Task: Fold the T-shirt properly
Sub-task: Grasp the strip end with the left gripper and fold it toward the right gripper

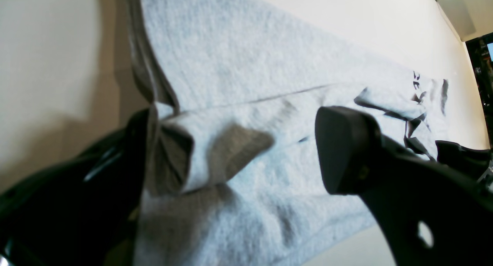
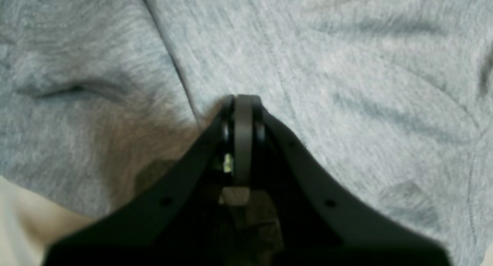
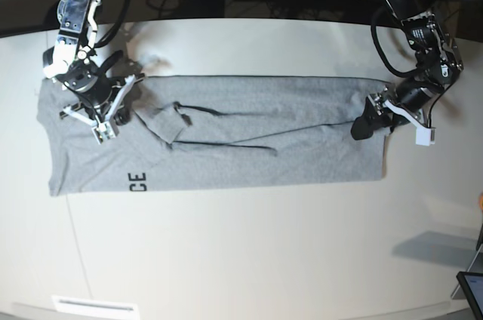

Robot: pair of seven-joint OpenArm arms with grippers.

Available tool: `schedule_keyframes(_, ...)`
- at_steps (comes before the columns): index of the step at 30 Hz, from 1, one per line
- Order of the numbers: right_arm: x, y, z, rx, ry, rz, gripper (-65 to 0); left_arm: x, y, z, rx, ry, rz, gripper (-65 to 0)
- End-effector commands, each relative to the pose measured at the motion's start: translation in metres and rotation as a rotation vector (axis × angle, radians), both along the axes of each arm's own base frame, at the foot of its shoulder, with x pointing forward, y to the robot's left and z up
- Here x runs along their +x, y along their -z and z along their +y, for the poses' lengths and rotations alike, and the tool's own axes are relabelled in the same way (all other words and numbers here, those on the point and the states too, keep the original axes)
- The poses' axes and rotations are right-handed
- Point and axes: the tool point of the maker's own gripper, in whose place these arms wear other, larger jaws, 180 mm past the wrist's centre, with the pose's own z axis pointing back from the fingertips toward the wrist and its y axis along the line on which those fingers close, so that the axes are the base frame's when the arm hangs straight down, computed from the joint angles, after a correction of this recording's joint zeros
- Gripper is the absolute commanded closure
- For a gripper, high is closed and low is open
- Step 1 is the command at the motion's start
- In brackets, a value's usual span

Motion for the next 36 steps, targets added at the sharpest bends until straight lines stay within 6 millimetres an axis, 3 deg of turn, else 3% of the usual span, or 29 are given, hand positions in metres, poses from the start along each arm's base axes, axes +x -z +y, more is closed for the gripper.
schedule_keyframes(1, -0.016, 0.013, -0.005, -0.051, -0.016, 0.083, -0.3, -0.004, 0.005, 0.002, 0.022, 0.014, 0.04, -54.4)
schedule_keyframes(4, -0.016, 0.013, -0.005, -0.051, -0.016, 0.083, -0.3, -0.004, 0.005, 0.0, 0.019, 0.014, 0.04, -53.7)
schedule_keyframes(6, -0.016, 0.013, -0.005, -0.051, -0.016, 0.083, -0.3, -0.005, 0.006, 0.001, 0.019, 0.013, 0.041, -49.4)
schedule_keyframes(13, -0.016, 0.013, -0.005, -0.051, -0.016, 0.083, -0.3, -0.006, 0.006, 0.005, 0.032, 0.008, 0.048, -19.1)
schedule_keyframes(16, -0.016, 0.013, -0.005, -0.051, -0.016, 0.083, -0.3, -0.009, 0.014, 0.007, 0.081, 0.017, 0.081, -2.4)
schedule_keyframes(17, -0.016, 0.014, -0.005, -0.051, -0.016, 0.084, -0.3, -0.008, 0.014, 0.006, 0.093, 0.018, 0.074, 0.0)
schedule_keyframes(21, -0.017, 0.015, -0.005, -0.05, -0.016, 0.087, -0.3, -0.006, 0.012, 0.006, 0.134, 0.024, 0.068, 0.0)
schedule_keyframes(29, -0.017, 0.015, -0.005, -0.049, -0.016, 0.089, -0.3, 0.005, -0.029, 0.004, 0.381, 0.083, -0.017, 0.0)
schedule_keyframes(36, -0.017, 0.015, -0.005, -0.049, -0.016, 0.089, -0.3, 0.017, -0.047, -0.057, 0.443, 0.278, -0.102, 0.0)
